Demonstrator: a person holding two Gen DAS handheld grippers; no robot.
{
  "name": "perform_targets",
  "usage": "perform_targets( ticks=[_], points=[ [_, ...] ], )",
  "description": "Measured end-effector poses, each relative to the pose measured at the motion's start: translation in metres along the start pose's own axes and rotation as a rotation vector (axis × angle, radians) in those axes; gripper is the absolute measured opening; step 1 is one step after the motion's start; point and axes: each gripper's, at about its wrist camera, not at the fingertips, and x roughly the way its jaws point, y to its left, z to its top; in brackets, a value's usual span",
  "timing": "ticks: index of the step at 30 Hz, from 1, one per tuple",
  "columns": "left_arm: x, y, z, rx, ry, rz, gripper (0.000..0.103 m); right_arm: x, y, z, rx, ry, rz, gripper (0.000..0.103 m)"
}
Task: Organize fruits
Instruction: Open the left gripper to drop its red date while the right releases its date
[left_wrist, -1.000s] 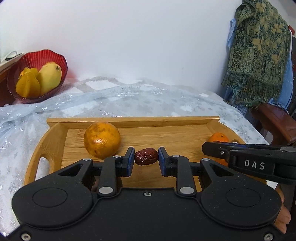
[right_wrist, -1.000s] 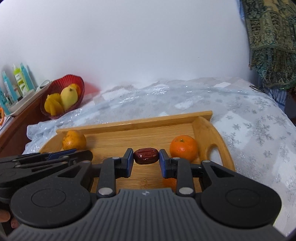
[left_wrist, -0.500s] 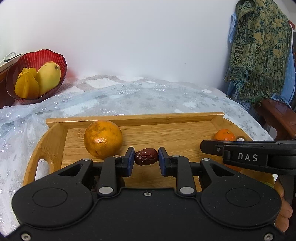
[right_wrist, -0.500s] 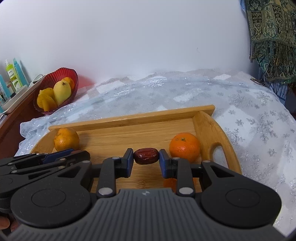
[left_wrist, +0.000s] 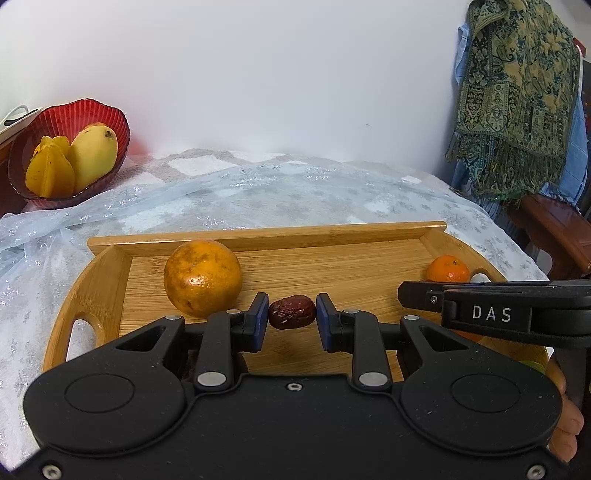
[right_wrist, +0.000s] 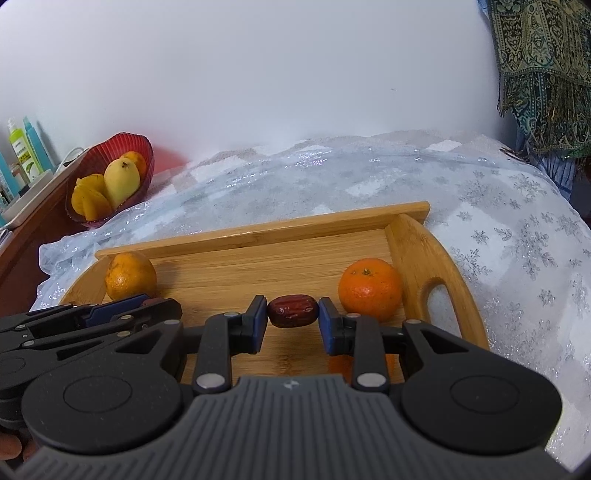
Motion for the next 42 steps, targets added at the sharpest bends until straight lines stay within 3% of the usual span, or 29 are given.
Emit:
perform_targets(
  ticks=[19,32,39,42],
  points=[
    [0.0024,-0.0044,-0.0030,0.025,-0.011,0.016,0.027,0.0008,-0.0044,0.0002,0.030,0.001,0.017,0.043],
    [0.0012,-0.0055,-0.0037,0.025,-0.013,-0.005,0.035,-0.0015,-0.0058,0.0003,0.040,-0.007,0.031,0.043],
    [-0.0010,-0.0072,-0.0041,0.028,-0.010,-0.015,0.041,-0.0029,-0.0059,0.0007,0.039,-0.016,0.040,0.056],
    [-0.0029,-0.0070,-0.0044,0.024,-0.011,-0.020,0.044,-0.0047,-0.0063,0.0004,0.039,-0.020,0.048,0.058]
  ],
)
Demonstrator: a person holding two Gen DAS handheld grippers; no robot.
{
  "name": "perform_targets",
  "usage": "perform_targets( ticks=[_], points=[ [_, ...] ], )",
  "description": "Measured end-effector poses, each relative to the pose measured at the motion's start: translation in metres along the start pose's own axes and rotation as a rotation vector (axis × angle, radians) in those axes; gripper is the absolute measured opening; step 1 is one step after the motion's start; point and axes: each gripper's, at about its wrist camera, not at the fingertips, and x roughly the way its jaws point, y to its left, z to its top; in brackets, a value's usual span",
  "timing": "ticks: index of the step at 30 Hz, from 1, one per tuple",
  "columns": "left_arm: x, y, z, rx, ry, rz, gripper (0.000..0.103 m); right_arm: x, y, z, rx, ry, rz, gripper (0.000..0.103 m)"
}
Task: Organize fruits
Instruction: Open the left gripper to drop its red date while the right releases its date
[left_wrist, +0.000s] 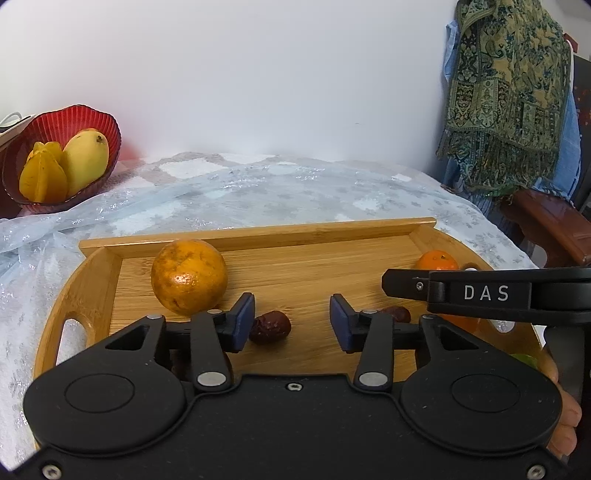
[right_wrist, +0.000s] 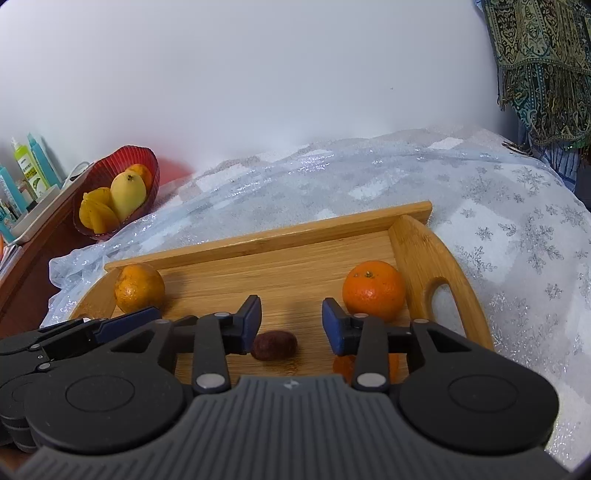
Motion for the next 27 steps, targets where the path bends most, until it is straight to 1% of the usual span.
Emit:
perform_targets(
  ticks=[3,8,13,18,20,24,25,27],
  points=[
    [-0.003,0.000,0.000,-0.005,-0.002,-0.005,0.048,-0.004,0.001,0.000,-0.003,-0.011,0.013,0.060],
    [-0.008,-0.001,-0.001,-0.013,-0.011,-0.004,0.058,-0.013,0.002,-0.001,-0.006,-0.039,0.032,0.065],
    [-0.016,-0.001,-0.002,-0.022,-0.021,-0.013,0.063,-0.023,0.004,-0.004,-0.015,-0.067,0.038,0.070],
    [-0.029,-0.006,-0.004,-0.010,-0.045,-0.013,0.071,-0.034,0.005,-0.009,-0.028,-0.096,0.041,0.079],
    [-0.035,-0.007,-0.005,-0.019,-0.052,-0.012,0.076,-0.040,0.005,-0.011,-0.031,-0.115,0.040,0.081],
    [-0.048,-0.009,-0.008,-0.043,-0.062,-0.037,0.079,-0.056,0.002,-0.017,-0.031,-0.167,0.047,0.087],
    [-0.051,-0.009,-0.009,-0.046,-0.067,-0.038,0.081,-0.060,0.001,-0.018,-0.032,-0.179,0.049,0.087],
    [-0.058,-0.010,-0.012,-0.046,-0.078,-0.034,0.082,-0.068,0.000,-0.021,-0.035,-0.203,0.046,0.089]
  ],
)
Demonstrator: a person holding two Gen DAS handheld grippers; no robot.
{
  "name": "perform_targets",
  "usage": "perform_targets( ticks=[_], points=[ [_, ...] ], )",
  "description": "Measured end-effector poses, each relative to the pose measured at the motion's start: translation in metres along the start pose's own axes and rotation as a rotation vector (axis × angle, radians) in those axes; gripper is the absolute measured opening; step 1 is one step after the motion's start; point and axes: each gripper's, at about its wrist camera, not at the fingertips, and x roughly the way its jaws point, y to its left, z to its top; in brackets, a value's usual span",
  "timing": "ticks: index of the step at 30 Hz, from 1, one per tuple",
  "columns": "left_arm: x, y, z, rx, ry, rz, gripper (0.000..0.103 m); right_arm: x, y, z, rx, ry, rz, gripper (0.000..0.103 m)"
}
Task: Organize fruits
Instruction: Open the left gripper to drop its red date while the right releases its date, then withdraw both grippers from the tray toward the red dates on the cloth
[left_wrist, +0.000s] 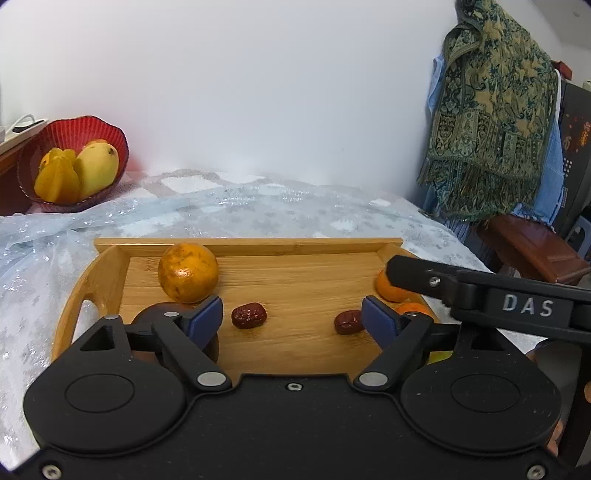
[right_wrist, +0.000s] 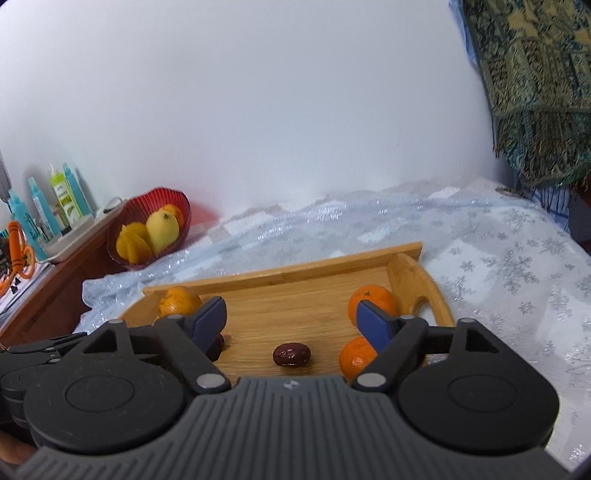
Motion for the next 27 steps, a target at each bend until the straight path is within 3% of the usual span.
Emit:
perform_targets(
  ticks=[9,15,19,27],
  points=[
    [-0.033,-0.003,-0.017,0.026,-0.045,0.029,0.101,-0.035,-0.011,-0.009,-0.027,-0.112,-0.029,0.094],
    [-0.052,-0.007,-0.031,0.029,-0.084,0.034,0.102,-0.064,-0.026,-0.023,-0.062,-0.171,-0.080,0.098],
    [-0.060,-0.012,-0.044,0.041,-0.083,0.029,0.102,-0.084,-0.038,-0.040,-0.068,-0.195,-0.165,0.098],
    [-0.073,-0.027,-0.079,0.050,-0.083,0.037,0.102,-0.104,-0.046,-0.072,-0.130,-0.171,-0.251,0.102]
  ],
)
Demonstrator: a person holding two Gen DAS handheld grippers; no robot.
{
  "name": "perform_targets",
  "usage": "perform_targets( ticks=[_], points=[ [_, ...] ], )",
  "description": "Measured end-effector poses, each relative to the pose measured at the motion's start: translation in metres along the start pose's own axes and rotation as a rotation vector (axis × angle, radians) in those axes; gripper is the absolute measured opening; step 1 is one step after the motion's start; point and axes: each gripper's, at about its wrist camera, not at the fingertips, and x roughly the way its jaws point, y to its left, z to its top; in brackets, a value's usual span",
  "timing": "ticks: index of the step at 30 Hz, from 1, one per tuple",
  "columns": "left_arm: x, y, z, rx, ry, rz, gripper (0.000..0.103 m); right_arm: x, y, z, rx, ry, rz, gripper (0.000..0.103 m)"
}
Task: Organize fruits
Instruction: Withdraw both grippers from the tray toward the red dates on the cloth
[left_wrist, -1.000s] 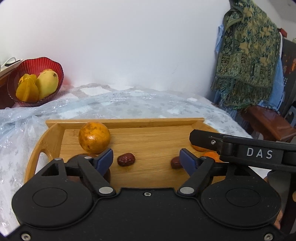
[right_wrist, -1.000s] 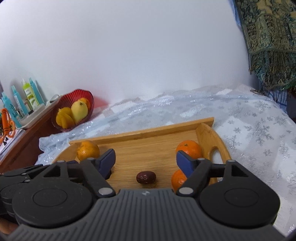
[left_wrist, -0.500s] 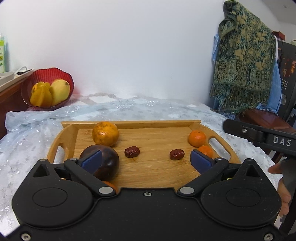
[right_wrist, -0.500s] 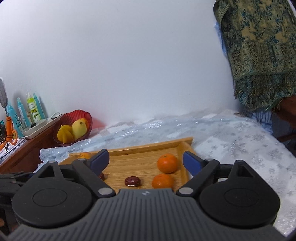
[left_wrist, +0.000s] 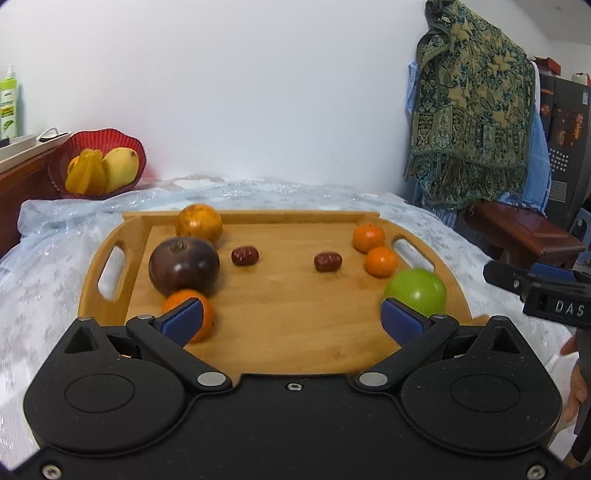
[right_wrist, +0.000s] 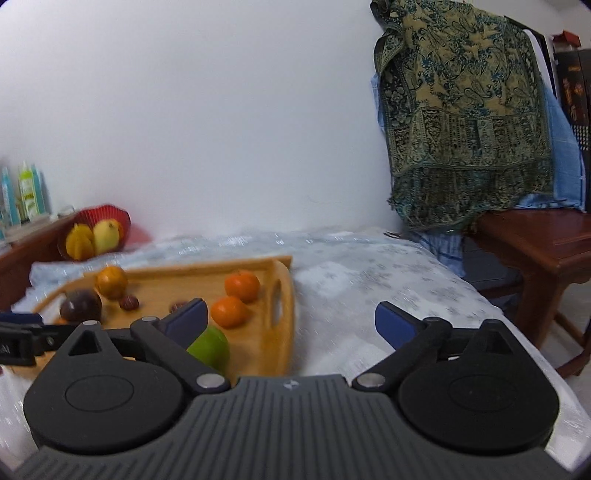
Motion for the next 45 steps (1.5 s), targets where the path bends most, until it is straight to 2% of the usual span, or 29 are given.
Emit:
perform_targets(
  ticks=[5,11,17,21,24,29,31,34,38,45],
  points=[
    [-0.007,-0.008,-0.018,-0.013,-0.005,0.010,0.102,-0.003,-0.001,-0.019,-0.036,0.035,-0.030,0.102],
    [-0.008,-0.024,-0.036,0.018,0.014,0.014,0.102,-0.007,-0.003,-0.034,-0.032,0.068,-0.027,0.102],
    [-0.007,-0.036,-0.048,0.042,0.046,-0.002,0.102,-0.005,0.001,-0.042,-0.044,0.075,-0.020,0.098],
    [-0.003,-0.035,-0.050,0.011,0.064,-0.003,0.101,-0.003,0.004,-0.044,-0.037,0.060,-0.027,0.094],
    [-0.001,-0.035,-0.051,0.007,0.079,-0.013,0.094,0.002,0.005,-0.045,-0.030,0.081,-0.032,0.091],
    [0.006,-0.033,-0.051,0.009,0.119,-0.007,0.068,0.008,0.009,-0.051,-0.030,0.116,-0.027,0.085],
    [0.007,-0.033,-0.051,0.006,0.119,0.007,0.062,0.009,0.012,-0.051,-0.038,0.122,-0.024,0.082],
    [0.007,-0.033,-0.050,0.003,0.117,0.004,0.058,0.011,0.014,-0.051,-0.042,0.131,-0.023,0.079],
    [0.005,-0.033,-0.050,-0.002,0.112,-0.014,0.040,0.013,0.013,-0.051,-0.029,0.153,-0.015,0.071],
    [0.007,-0.033,-0.052,-0.013,0.121,-0.028,0.035,0.013,0.015,-0.053,-0.030,0.155,-0.009,0.059]
  ],
)
